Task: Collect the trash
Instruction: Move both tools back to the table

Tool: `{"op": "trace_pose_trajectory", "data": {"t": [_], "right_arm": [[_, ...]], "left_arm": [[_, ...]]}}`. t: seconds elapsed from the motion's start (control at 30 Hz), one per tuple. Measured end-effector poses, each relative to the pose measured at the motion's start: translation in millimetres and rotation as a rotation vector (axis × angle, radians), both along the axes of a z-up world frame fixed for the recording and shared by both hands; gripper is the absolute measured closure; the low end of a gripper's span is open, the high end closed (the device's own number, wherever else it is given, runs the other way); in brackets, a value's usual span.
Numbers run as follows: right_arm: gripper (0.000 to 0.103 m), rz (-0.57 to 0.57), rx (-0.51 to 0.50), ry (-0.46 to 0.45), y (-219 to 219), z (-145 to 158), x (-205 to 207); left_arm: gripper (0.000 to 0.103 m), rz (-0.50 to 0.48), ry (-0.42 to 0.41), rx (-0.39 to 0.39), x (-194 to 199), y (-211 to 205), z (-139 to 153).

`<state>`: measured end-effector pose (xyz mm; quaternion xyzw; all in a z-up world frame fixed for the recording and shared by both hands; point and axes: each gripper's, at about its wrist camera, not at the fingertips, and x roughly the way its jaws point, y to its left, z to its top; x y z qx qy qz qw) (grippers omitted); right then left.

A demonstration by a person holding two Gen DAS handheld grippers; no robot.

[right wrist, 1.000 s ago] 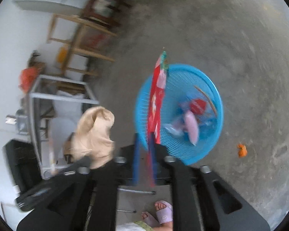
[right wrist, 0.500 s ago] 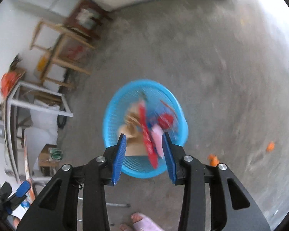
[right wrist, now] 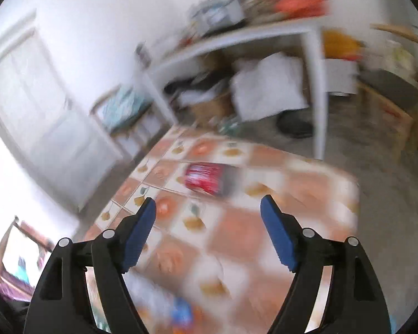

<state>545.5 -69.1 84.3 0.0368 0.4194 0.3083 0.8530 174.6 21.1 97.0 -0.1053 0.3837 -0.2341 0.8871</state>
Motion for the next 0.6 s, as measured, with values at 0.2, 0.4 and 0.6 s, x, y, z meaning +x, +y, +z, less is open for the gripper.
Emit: {"op": "trace_pose_trajectory", "data": {"t": [0.2, 0.4, 0.6], "right_arm": [[0.027, 0.054, -0.057, 0.200, 86.4, -69.2, 94.2], [0.027, 0.106, -0.096, 0.207, 91.5, -66.8, 79.2], [0.027, 0.111, -0.219, 0.158, 103.7, -69.4, 78.0]], "left_arm": [[0.029, 0.250, 0.026, -0.049, -34.8, 110.2, -11.9], [0.029, 0.304, 0.036, -0.105, -41.8, 152.6, -32.5], [0.029, 0.328, 0.034, -0.144, -41.3, 175.5, -43.9]]}}
